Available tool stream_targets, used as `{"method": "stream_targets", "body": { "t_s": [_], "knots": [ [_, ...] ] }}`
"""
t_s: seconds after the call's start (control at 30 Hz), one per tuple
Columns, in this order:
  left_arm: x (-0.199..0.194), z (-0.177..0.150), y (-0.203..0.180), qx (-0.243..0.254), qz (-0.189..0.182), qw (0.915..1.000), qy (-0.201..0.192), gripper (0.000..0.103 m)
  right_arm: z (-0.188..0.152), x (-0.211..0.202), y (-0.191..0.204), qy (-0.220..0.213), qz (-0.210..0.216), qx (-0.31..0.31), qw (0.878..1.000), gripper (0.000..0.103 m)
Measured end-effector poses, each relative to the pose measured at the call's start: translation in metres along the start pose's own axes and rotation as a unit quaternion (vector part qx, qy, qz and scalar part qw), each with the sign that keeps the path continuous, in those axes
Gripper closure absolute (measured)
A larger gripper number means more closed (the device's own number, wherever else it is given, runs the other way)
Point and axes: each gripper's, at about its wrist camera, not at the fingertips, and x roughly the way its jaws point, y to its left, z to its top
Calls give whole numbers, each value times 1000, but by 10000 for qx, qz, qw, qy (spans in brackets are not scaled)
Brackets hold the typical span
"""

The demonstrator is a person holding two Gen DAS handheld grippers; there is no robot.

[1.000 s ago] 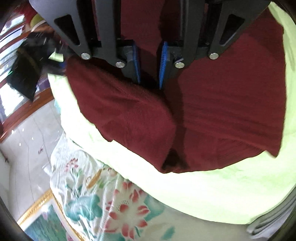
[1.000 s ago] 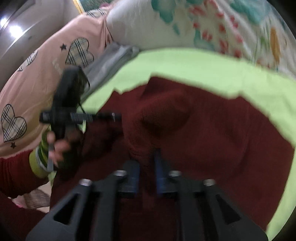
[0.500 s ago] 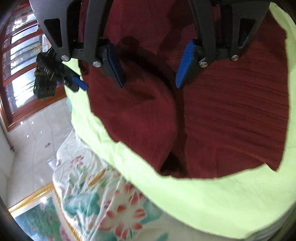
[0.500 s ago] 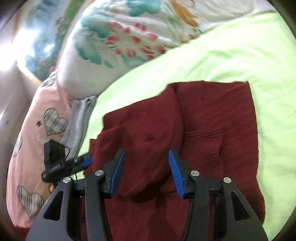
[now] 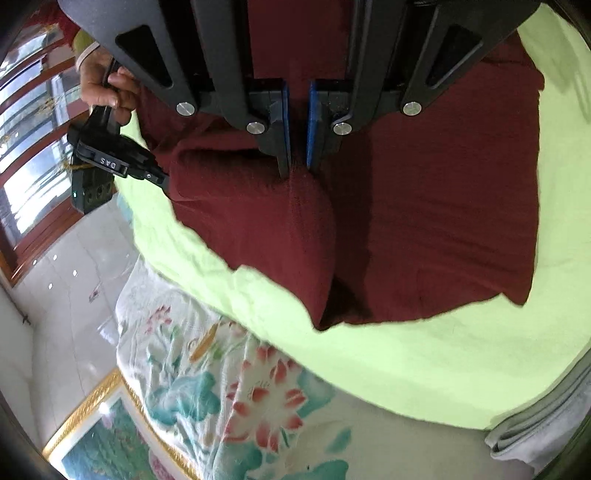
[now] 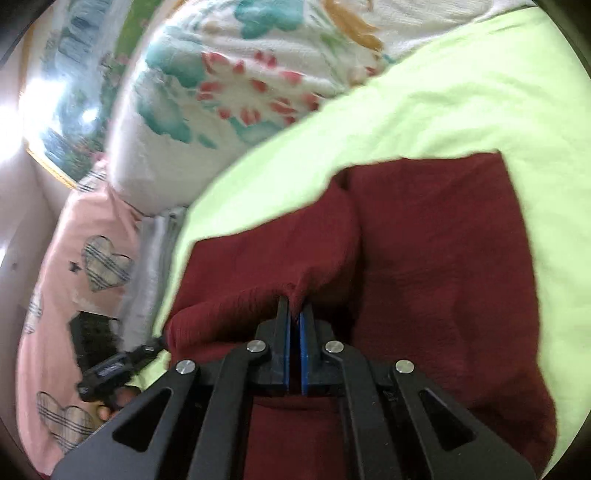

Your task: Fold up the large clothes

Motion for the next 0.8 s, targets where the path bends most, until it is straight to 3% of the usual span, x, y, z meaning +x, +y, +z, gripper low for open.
{"method": "stream_targets", "body": {
  "t_s": [0.2,0.33,0.47,0.57,0.67,0.73,0.8],
  "knots": [
    [17,-14,-6,137,145,9995,243,99,-6,-1,-10,30,-48,85,9999,99],
    [31,-22,-1,86,334,9981,508,99,-7,1,-7,216,-398,-23,9990,98],
    [22,-24,0,53,348,9980,523,98,-6,-27,12,-247,-777,-221,9964,92],
    [18,-25,-3,24,407,9976,559,98,-4,-36,31,-473,-532,-456,9964,92],
    [18,-24,-3,-60,396,9974,607,92,-5,-13,45,-102,-246,-664,9974,89],
    [19,-24,-1,-144,423,9971,623,92,-8,10,41,250,-625,-747,9949,81],
    [16,-25,2,-248,433,9968,633,92,-12,26,24,496,-1022,-524,9921,80]
  ]
}}
